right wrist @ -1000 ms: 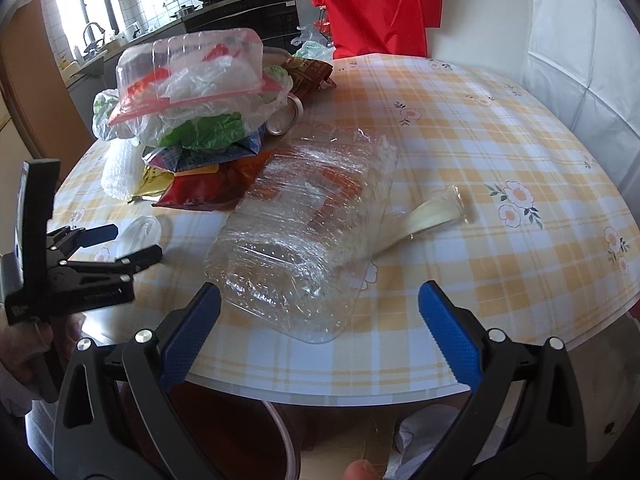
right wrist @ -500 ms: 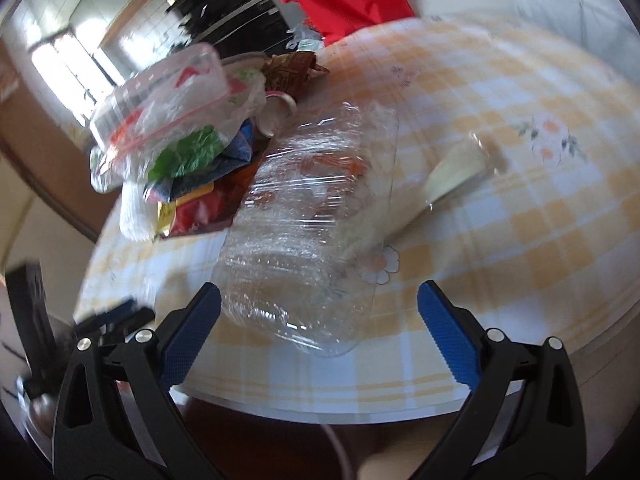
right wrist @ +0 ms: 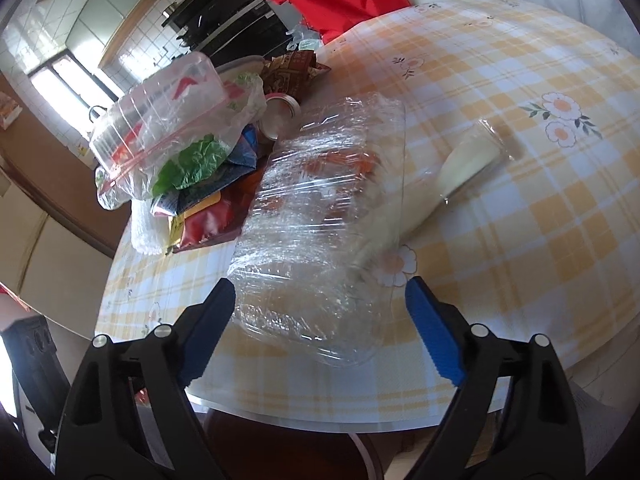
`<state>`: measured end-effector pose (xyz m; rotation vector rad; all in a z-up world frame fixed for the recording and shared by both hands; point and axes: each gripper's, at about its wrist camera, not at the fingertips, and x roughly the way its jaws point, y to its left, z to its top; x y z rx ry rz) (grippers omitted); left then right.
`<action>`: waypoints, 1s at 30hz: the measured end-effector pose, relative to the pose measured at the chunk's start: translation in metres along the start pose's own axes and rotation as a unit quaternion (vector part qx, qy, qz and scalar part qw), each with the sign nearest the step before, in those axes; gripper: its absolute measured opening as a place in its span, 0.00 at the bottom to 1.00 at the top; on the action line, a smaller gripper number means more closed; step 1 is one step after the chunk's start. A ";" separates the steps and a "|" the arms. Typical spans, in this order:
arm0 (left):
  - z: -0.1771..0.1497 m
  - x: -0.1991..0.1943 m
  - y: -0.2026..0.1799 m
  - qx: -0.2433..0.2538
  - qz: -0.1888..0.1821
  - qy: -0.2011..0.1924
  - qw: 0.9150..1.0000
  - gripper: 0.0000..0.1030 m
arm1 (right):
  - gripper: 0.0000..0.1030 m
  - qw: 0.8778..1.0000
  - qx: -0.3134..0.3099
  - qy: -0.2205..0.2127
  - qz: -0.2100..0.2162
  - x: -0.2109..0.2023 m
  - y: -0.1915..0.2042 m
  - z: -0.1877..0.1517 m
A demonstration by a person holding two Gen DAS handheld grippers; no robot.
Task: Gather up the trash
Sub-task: 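Lift the lid with the left tool while the right tool grasps the crushed bottle, then carry the lid and bottle over the brown bin with both tools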
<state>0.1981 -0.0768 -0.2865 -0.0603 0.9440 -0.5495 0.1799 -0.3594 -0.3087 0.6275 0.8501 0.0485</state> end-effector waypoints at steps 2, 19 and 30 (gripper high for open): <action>-0.002 0.002 -0.006 0.007 0.000 0.001 1.000 0.62 | 0.81 1.000 0.010 0.001 0.008 -0.001 -0.003 0.000; -0.013 -0.006 -0.025 0.021 -0.018 -0.003 1.000 0.62 | 0.30 0.997 -0.065 -0.050 0.012 -0.045 0.036 0.002; -0.012 -0.012 -0.027 0.026 -0.022 -0.016 0.999 0.62 | 0.20 0.989 -0.102 -0.100 0.027 -0.068 0.051 0.013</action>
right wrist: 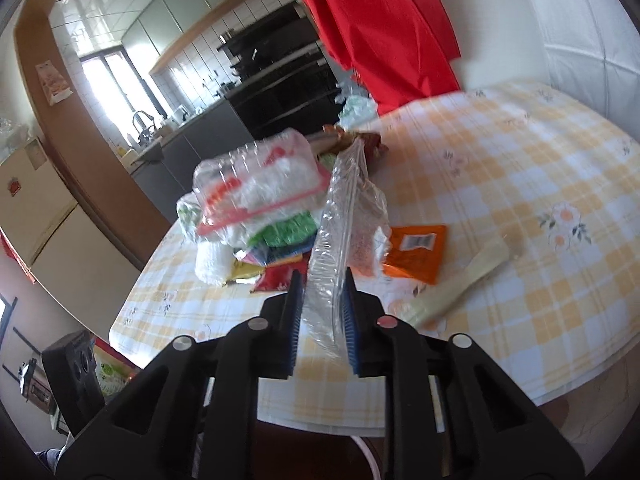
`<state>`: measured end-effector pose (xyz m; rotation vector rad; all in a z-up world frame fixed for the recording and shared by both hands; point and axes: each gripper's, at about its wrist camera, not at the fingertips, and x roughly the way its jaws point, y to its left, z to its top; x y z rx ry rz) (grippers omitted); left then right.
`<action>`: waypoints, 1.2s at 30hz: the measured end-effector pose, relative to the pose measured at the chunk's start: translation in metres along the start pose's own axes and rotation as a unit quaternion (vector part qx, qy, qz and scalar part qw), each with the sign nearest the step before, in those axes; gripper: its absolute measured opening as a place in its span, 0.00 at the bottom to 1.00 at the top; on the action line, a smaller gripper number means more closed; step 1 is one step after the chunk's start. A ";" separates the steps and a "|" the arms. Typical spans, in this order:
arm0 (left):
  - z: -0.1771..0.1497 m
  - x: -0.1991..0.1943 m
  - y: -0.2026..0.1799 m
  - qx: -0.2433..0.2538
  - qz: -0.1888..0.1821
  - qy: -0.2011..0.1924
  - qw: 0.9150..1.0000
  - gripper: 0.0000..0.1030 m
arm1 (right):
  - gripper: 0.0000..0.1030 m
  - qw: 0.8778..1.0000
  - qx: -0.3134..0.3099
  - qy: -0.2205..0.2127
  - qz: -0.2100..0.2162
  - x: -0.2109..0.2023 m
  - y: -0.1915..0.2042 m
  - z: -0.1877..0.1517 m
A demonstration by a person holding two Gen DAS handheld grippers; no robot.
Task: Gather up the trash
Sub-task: 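Carry the lid and bottle over the brown bin with both tools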
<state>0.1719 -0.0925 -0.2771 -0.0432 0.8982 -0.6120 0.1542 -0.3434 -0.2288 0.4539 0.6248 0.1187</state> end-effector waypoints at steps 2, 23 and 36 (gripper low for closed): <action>0.000 0.000 -0.001 0.003 -0.001 -0.002 1.000 0.62 | 0.20 1.000 -0.001 -0.009 0.001 -0.003 0.000 0.003; 0.009 -0.040 -0.010 0.027 -0.004 -0.049 0.998 0.62 | 0.19 0.998 -0.040 -0.047 0.005 -0.040 0.032 0.026; -0.013 -0.098 -0.014 0.024 0.028 -0.083 0.996 0.62 | 0.19 0.996 -0.076 -0.039 0.037 -0.074 0.077 0.013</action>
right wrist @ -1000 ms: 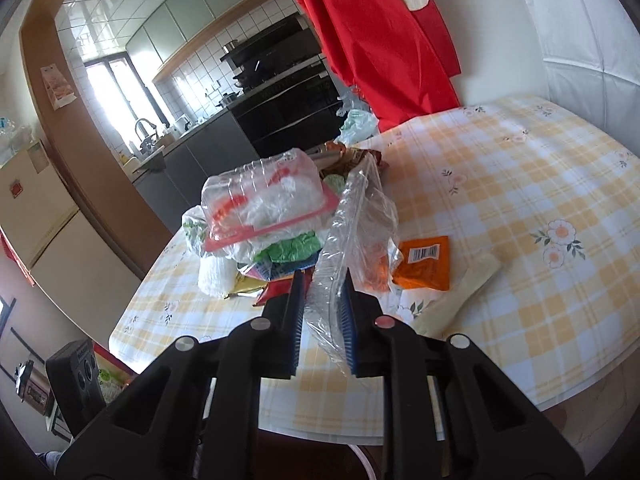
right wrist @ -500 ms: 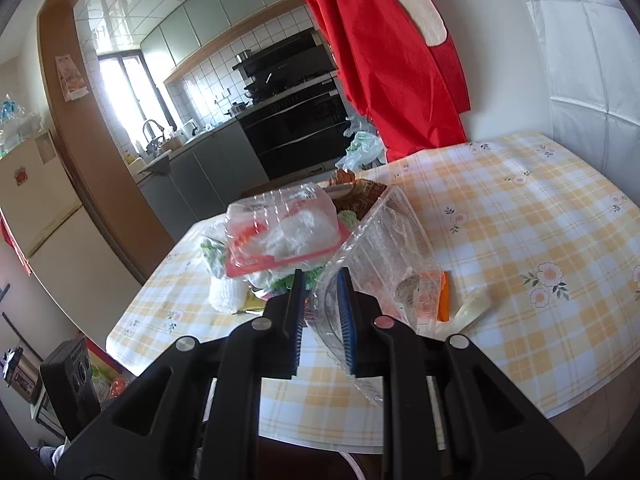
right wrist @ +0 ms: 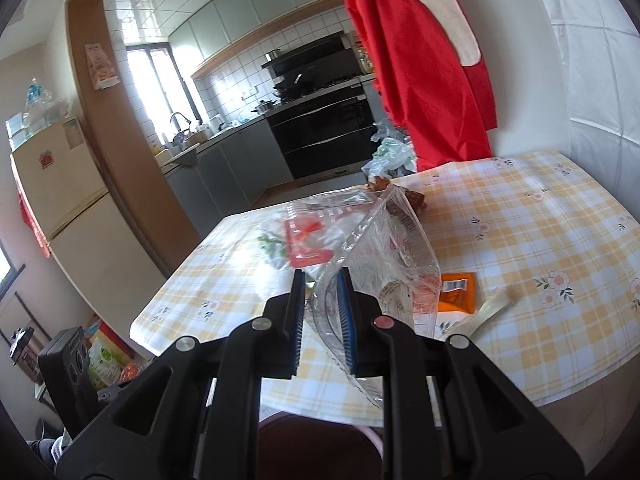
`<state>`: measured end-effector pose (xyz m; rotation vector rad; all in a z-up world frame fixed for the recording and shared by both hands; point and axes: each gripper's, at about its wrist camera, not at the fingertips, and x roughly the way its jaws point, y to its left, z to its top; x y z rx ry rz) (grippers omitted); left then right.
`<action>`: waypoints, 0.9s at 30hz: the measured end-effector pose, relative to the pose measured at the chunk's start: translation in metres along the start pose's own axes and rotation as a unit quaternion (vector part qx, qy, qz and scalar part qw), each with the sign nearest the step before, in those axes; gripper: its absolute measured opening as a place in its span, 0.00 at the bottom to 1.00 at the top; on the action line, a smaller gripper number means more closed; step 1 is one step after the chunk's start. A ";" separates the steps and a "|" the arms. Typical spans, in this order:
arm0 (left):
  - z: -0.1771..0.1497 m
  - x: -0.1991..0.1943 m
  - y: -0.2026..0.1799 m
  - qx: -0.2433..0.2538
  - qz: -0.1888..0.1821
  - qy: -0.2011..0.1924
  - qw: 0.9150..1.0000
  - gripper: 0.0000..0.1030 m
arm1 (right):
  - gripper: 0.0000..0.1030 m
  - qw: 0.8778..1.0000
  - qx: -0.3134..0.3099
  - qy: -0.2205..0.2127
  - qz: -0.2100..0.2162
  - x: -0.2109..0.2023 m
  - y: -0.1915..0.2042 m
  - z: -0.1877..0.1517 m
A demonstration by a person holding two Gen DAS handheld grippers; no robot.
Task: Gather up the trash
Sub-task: 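Carry the lid and bottle over the brown bin with both tools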
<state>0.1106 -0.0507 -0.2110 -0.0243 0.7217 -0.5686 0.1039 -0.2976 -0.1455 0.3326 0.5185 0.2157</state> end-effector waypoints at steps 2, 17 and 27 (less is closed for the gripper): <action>-0.003 -0.008 0.002 -0.011 0.002 -0.002 1.000 0.62 | 0.19 1.000 -0.002 0.003 0.006 -0.003 0.005 -0.002; -0.022 -0.069 0.004 -0.026 0.039 -0.038 0.998 0.62 | 0.19 0.997 -0.014 0.059 0.043 -0.037 0.047 -0.037; -0.040 -0.095 0.005 -0.034 0.054 -0.045 0.997 0.63 | 0.19 0.984 0.014 0.159 0.080 -0.035 0.059 -0.092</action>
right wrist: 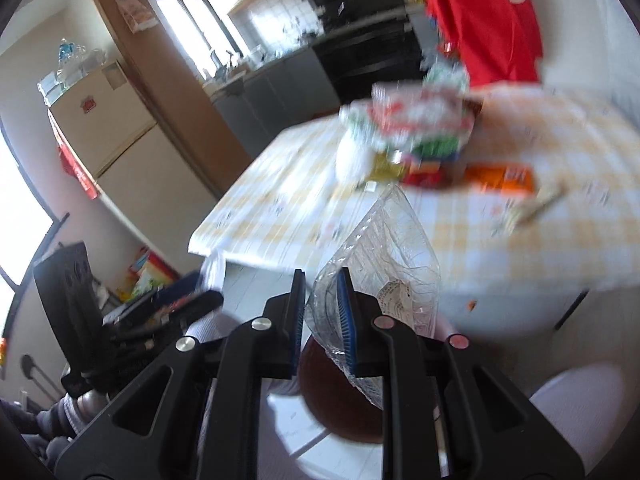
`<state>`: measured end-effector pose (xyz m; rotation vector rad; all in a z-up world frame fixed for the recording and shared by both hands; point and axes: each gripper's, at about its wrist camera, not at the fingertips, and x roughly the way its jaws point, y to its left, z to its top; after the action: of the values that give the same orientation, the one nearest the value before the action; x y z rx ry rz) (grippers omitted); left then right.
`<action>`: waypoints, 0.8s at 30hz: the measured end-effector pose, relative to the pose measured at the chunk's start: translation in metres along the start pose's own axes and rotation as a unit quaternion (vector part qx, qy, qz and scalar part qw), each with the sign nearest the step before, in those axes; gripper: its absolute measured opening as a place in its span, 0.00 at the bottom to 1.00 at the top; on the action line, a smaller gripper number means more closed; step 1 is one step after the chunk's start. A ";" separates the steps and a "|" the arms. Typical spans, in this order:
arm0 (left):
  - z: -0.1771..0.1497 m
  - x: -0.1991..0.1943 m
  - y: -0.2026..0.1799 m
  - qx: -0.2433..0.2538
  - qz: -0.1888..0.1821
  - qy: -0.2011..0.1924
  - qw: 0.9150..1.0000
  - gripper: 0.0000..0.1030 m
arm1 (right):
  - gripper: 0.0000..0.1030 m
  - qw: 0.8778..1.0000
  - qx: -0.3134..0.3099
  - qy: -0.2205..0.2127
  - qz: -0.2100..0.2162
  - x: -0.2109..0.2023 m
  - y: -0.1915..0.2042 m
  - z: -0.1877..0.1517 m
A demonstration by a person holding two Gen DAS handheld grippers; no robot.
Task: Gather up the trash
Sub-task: 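Carry the lid and bottle over the brown bin with both tools, then open the right tool to drop the bottle while the left tool drops the lid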
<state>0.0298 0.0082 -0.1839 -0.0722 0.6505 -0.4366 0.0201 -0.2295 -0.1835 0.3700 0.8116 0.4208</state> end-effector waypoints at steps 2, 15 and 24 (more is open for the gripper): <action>-0.003 0.001 0.004 -0.007 0.001 0.004 1.000 0.63 | 0.19 1.000 0.016 0.023 0.004 0.011 -0.003 -0.008; -0.012 0.014 0.008 -0.017 -0.002 0.026 1.000 0.63 | 0.25 0.996 0.047 0.077 0.018 0.039 -0.017 -0.017; -0.012 0.013 0.008 -0.015 -0.001 0.025 1.000 0.63 | 0.45 0.996 0.044 0.073 0.011 0.039 -0.017 -0.015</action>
<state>0.0351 0.0104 -0.2024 -0.0896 0.7069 -0.4318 0.0365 -0.2228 -0.2248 0.4336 0.9715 0.4374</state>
